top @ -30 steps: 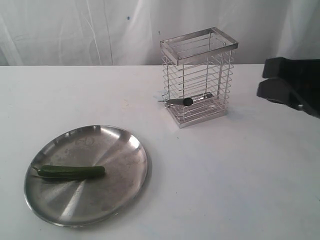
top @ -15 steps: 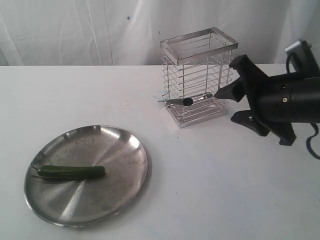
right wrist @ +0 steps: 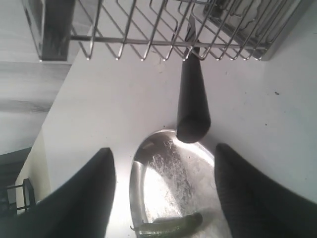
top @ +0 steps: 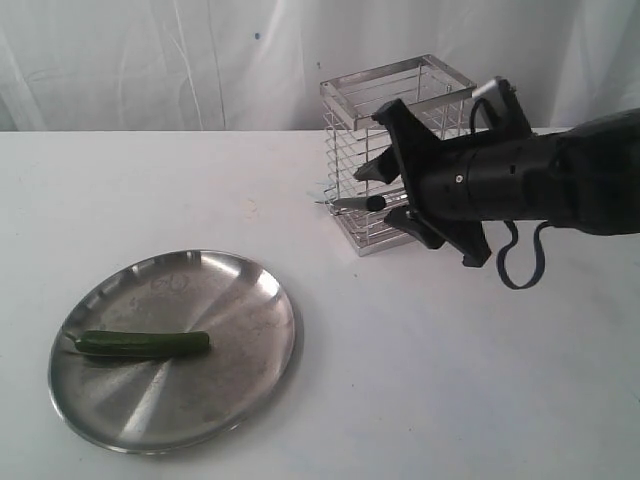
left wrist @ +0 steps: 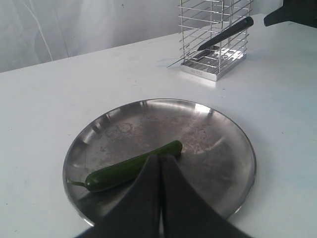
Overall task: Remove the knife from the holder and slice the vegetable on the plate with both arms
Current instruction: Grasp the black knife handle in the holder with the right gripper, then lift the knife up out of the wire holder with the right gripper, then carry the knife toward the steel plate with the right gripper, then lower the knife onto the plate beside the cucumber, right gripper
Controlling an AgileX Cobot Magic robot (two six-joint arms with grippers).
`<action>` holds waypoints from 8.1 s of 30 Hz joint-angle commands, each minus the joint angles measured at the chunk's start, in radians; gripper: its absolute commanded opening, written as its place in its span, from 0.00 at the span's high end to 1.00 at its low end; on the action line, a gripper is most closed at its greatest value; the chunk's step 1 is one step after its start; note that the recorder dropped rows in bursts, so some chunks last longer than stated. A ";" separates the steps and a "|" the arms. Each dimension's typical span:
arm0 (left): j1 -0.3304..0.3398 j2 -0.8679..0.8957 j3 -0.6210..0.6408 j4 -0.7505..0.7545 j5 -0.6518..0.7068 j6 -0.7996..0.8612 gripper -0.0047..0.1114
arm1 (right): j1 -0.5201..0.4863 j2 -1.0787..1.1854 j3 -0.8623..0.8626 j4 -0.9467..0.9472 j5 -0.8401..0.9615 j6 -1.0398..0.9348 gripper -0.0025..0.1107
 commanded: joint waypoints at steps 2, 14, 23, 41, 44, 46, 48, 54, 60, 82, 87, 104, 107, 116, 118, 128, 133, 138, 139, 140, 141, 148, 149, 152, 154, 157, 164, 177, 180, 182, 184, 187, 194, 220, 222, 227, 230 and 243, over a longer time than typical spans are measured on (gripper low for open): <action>0.004 -0.005 0.003 -0.002 -0.004 -0.004 0.96 | 0.006 0.057 -0.030 0.008 -0.031 -0.016 0.49; 0.004 -0.005 0.003 -0.002 -0.004 -0.004 0.96 | 0.006 0.117 -0.041 0.008 -0.070 -0.042 0.60; 0.004 -0.005 0.003 -0.002 -0.004 -0.004 0.96 | 0.006 0.161 -0.111 0.004 -0.070 -0.058 0.61; 0.004 -0.005 0.003 -0.002 -0.004 -0.004 0.96 | 0.006 0.214 -0.142 0.004 -0.048 -0.058 0.61; 0.004 -0.005 0.003 -0.002 -0.004 -0.004 0.96 | 0.006 0.219 -0.142 0.004 -0.048 -0.058 0.63; 0.004 -0.005 0.003 -0.002 -0.004 -0.004 0.96 | 0.006 0.219 -0.142 0.004 -0.048 -0.058 0.68; 0.004 -0.005 0.003 -0.002 -0.004 -0.004 0.96 | 0.006 0.219 -0.144 0.002 -0.045 -0.058 0.76; 0.004 -0.005 0.003 -0.002 -0.004 -0.004 0.96 | 0.006 0.219 -0.154 -0.002 -0.046 -0.148 0.91; 0.004 -0.005 0.003 -0.002 -0.004 -0.004 0.96 | 0.006 0.208 -0.188 -0.010 -0.050 -0.386 0.92; 0.004 -0.005 0.003 -0.002 -0.004 -0.004 0.96 | 0.004 0.102 -0.271 -0.130 0.001 -1.122 0.98; 0.004 -0.005 0.003 -0.002 -0.004 -0.004 0.96 | 0.004 0.040 -0.271 -0.130 0.019 -1.127 0.98; 0.004 -0.005 0.003 -0.002 -0.004 -0.004 0.96 | 0.004 -0.226 -0.096 -0.196 0.047 -1.130 0.98; 0.004 -0.005 0.003 -0.002 -0.004 -0.004 0.96 | 0.004 -0.297 -0.047 -0.202 0.044 -1.130 0.98; 0.004 -0.005 0.003 -0.002 -0.004 -0.004 0.96 | 0.004 -0.533 0.105 -0.204 0.076 -1.346 0.98; 0.004 -0.005 0.003 -0.002 -0.004 -0.004 0.96 | 0.006 -0.579 0.121 -0.198 0.117 -1.523 0.98; 0.004 -0.005 0.003 -0.002 -0.004 -0.004 0.96 | 0.078 -0.635 0.130 -0.219 0.113 -1.785 0.98; 0.004 -0.005 0.003 -0.002 -0.004 -0.004 0.96 | 0.140 -0.635 0.130 -0.272 0.105 -1.785 0.98; 0.004 -0.005 0.003 -0.002 -0.004 -0.004 0.96 | 0.184 -0.635 0.130 -0.294 0.105 -1.785 0.98; 0.004 -0.005 0.003 -0.002 -0.004 -0.004 0.96 | 0.193 -0.628 0.130 -0.294 0.105 -1.785 0.98; 0.004 -0.005 0.003 -0.002 -0.004 -0.004 0.96 | 0.202 -0.623 0.130 -0.294 0.103 -1.785 0.98; 0.004 -0.005 0.003 -0.002 -0.004 -0.004 0.96 | 0.210 -0.614 0.133 -0.289 0.105 -1.785 0.98; 0.004 -0.005 0.003 -0.002 -0.004 -0.004 0.96 | 0.324 -0.529 0.177 -0.261 0.045 -1.785 0.98; 0.004 -0.005 0.003 -0.002 -0.004 -0.004 0.96 | 0.335 -0.518 0.178 -0.257 0.030 -1.785 0.98; 0.004 -0.005 0.003 -0.002 -0.004 -0.004 0.96 | 0.374 -0.474 0.178 -0.257 -0.020 -1.785 0.98; 0.004 -0.005 0.003 -0.002 -0.004 -0.004 0.96 | 0.402 -0.426 0.178 -0.280 -0.077 -1.785 0.98; 0.004 -0.005 0.003 -0.002 -0.004 -0.004 0.96 | 0.442 -0.356 0.178 -0.291 -0.182 -1.785 0.98; 0.004 -0.005 0.003 -0.002 -0.004 -0.004 0.96 | 0.531 -0.211 0.167 -0.365 -0.315 -1.785 0.98; 0.004 -0.005 0.003 -0.002 -0.004 -0.004 0.96 | 0.639 -0.044 0.119 -0.460 -0.382 -1.785 0.98; 0.004 -0.005 0.003 -0.002 -0.004 -0.004 0.96 | 0.667 -0.006 0.117 -0.477 -0.409 -1.785 0.98; 0.004 -0.005 0.003 -0.002 -0.004 -0.004 0.96 | 0.676 0.026 0.117 -0.500 -0.423 -1.785 0.98; 0.004 -0.005 0.003 -0.002 -0.004 -0.004 0.96 | 0.693 0.067 0.117 -0.536 -0.430 -1.785 0.98; 0.004 -0.005 0.003 -0.002 -0.004 -0.004 0.96 | 0.714 0.112 0.117 -0.541 -0.426 -1.785 0.98; 0.004 -0.005 0.003 -0.002 -0.004 -0.004 0.96 | 0.716 0.150 0.117 -0.466 -0.345 -1.693 0.98; 0.004 -0.005 0.003 -0.002 -0.004 -0.004 0.96 | 0.712 0.201 0.119 -0.444 -0.252 -0.972 0.80; 0.004 -0.005 0.003 -0.002 -0.004 -0.004 0.96 | 0.712 0.201 0.119 -0.444 -0.252 -0.947 0.80; 0.004 -0.005 0.003 -0.002 -0.004 -0.004 0.96 | 0.712 0.170 0.110 -0.444 -0.248 -0.892 0.80; 0.004 -0.005 0.003 -0.002 -0.004 -0.004 0.96 | 0.712 0.125 0.098 -0.444 -0.248 -0.892 0.80; 0.004 -0.005 0.003 -0.002 -0.004 -0.004 0.96 | 0.595 -0.095 0.090 -0.442 -0.112 -0.437 0.76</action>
